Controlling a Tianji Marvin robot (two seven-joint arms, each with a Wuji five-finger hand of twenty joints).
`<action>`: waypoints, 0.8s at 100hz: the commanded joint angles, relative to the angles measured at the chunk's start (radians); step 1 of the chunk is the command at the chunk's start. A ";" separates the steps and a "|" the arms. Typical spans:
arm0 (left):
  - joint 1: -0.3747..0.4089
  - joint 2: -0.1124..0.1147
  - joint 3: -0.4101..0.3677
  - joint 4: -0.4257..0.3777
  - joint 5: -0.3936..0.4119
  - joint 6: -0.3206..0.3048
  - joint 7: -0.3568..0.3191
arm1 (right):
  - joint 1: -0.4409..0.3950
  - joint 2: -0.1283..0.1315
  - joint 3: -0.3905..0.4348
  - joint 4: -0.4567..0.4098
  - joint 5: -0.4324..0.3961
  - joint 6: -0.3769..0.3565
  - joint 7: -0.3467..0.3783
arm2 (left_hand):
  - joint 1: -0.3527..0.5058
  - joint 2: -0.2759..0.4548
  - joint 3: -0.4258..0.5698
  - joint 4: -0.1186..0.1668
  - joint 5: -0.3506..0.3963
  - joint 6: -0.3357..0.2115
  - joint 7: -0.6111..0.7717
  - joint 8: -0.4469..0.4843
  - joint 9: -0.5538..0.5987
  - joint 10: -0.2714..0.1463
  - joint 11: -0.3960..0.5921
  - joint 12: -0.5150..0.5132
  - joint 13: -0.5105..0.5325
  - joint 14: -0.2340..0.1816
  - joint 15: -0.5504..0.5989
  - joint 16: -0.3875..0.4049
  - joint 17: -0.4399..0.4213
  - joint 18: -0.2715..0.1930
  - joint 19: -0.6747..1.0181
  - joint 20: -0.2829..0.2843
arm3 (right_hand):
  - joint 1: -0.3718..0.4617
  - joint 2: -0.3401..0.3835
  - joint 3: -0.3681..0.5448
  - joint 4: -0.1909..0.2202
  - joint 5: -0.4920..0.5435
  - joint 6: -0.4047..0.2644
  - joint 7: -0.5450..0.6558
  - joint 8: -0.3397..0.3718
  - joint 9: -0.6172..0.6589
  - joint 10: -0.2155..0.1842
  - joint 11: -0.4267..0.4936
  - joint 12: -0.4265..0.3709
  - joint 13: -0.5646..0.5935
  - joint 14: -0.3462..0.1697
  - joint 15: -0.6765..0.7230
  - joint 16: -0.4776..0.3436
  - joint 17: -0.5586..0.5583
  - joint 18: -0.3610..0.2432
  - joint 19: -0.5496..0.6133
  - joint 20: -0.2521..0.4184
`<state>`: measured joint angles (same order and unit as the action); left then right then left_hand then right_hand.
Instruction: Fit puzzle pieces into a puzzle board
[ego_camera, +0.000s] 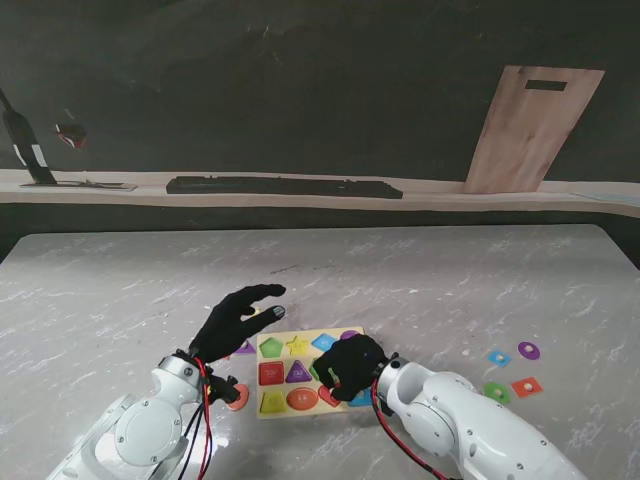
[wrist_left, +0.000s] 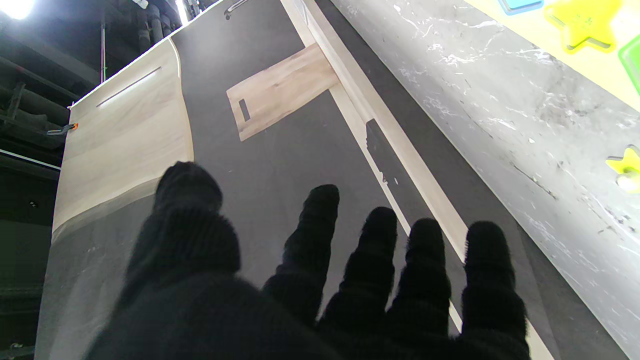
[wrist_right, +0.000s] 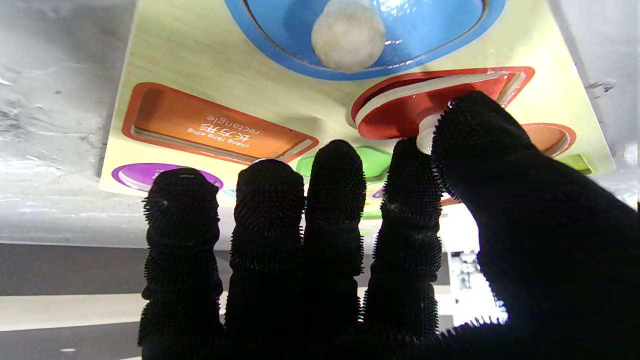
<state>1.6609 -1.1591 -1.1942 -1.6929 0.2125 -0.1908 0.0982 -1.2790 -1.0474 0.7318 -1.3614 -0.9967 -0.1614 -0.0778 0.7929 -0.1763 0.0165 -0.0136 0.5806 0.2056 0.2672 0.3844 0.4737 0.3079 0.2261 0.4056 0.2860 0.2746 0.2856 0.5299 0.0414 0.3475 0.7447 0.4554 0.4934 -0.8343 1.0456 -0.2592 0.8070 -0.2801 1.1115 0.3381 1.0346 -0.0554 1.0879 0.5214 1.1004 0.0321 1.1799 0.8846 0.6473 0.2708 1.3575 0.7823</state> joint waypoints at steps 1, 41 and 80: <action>0.004 -0.003 0.000 -0.003 0.000 0.001 0.001 | -0.013 0.004 -0.011 0.019 -0.009 0.011 0.016 | 0.007 0.022 -0.031 -0.013 0.029 -0.026 -0.016 -0.005 -0.002 -0.016 -0.011 -0.009 0.026 -0.019 -0.020 0.006 -0.011 0.009 -0.001 0.015 | 0.073 0.081 0.034 0.013 -0.009 -0.009 -0.072 -0.039 0.011 0.009 0.010 0.014 0.003 0.007 0.024 0.005 -0.003 0.024 0.043 0.019; 0.002 -0.002 0.000 -0.001 0.002 -0.001 0.000 | -0.028 0.016 -0.012 -0.002 -0.052 0.059 0.060 | 0.007 0.024 -0.031 -0.014 0.030 -0.028 -0.015 -0.005 -0.002 -0.017 -0.010 -0.009 0.027 -0.021 -0.020 0.006 -0.011 0.008 -0.001 0.014 | 0.003 0.005 0.043 0.019 -0.030 0.088 -0.116 -0.065 0.018 0.001 0.067 0.078 0.028 -0.012 0.105 0.043 0.017 0.030 0.082 0.047; -0.002 -0.002 0.001 0.002 0.001 0.003 -0.004 | -0.044 0.010 -0.028 0.031 -0.107 0.102 -0.088 | 0.008 0.025 -0.031 -0.014 0.029 -0.028 -0.015 -0.005 -0.002 -0.016 -0.010 -0.010 0.027 -0.019 -0.019 0.006 -0.011 0.008 0.000 0.014 | -0.011 -0.022 0.053 0.011 -0.008 0.026 -0.086 -0.031 0.018 -0.001 0.049 0.078 0.022 -0.005 0.086 0.027 0.013 0.030 0.078 0.040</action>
<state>1.6589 -1.1592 -1.1943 -1.6910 0.2141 -0.1905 0.0972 -1.3017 -1.0452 0.7160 -1.3584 -1.0976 -0.0493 -0.1871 0.7929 -0.1763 0.0165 -0.0136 0.5878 0.2055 0.2670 0.3844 0.4737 0.3079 0.2261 0.4056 0.2859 0.2746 0.2856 0.5299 0.0414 0.3475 0.7446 0.4554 0.3895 -0.8316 1.0734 -0.2822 0.7633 -0.2217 1.0485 0.3206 1.0346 -0.0554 1.1153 0.5968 1.1004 0.0321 1.2412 0.9111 0.6572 0.2719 1.3952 0.8060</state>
